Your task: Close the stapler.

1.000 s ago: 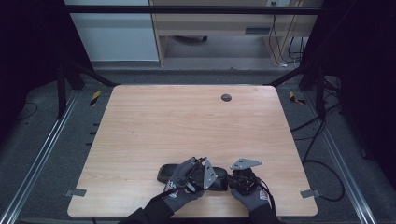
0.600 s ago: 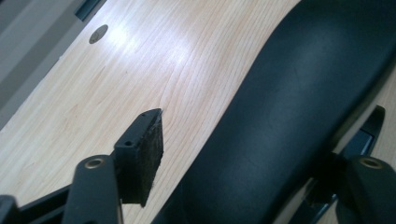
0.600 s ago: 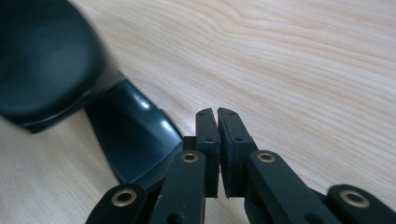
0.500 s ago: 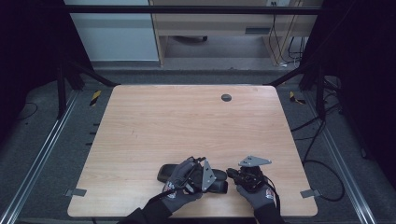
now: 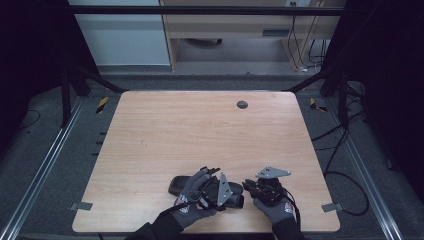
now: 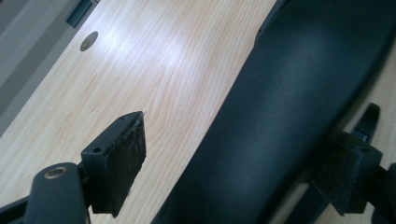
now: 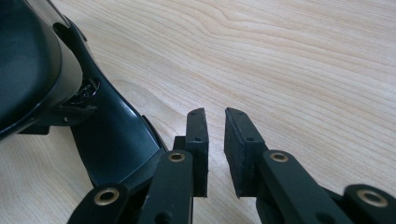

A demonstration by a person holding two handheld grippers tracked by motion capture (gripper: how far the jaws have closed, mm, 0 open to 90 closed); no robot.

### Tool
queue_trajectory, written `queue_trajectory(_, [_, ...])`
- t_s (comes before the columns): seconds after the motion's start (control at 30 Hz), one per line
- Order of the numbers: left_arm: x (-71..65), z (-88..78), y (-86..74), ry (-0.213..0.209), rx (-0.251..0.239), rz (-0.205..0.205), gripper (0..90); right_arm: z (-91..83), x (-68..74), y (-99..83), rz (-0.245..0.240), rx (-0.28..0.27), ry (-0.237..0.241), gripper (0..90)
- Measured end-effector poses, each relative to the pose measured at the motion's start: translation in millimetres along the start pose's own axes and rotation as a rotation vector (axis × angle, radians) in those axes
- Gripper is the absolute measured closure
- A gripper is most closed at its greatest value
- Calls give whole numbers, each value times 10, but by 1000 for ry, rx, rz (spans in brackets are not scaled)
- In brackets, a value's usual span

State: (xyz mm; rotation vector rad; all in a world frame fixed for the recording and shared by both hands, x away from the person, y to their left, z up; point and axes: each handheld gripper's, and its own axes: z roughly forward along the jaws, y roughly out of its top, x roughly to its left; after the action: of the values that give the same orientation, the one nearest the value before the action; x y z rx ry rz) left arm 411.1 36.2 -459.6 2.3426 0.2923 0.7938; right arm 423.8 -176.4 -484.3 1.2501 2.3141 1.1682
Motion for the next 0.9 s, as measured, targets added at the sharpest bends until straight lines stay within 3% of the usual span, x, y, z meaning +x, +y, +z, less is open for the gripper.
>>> queue_trajectory(0.3, [39,-171,-4,-35,-40,-46,181,-98,7,27,4,-44,15,832])
queue_trajectory(0.47, [60,-271,-41,-69,-54,-81,204,-204,2,58,4,-84,14,900])
queue_trajectory(0.73, [144,-497,-157,-58,-76,-132,220,-371,62,135,14,-138,52,900])
queue_trajectory(0.9, [269,-659,-307,-22,-77,-178,229,-469,160,213,3,-173,83,900])
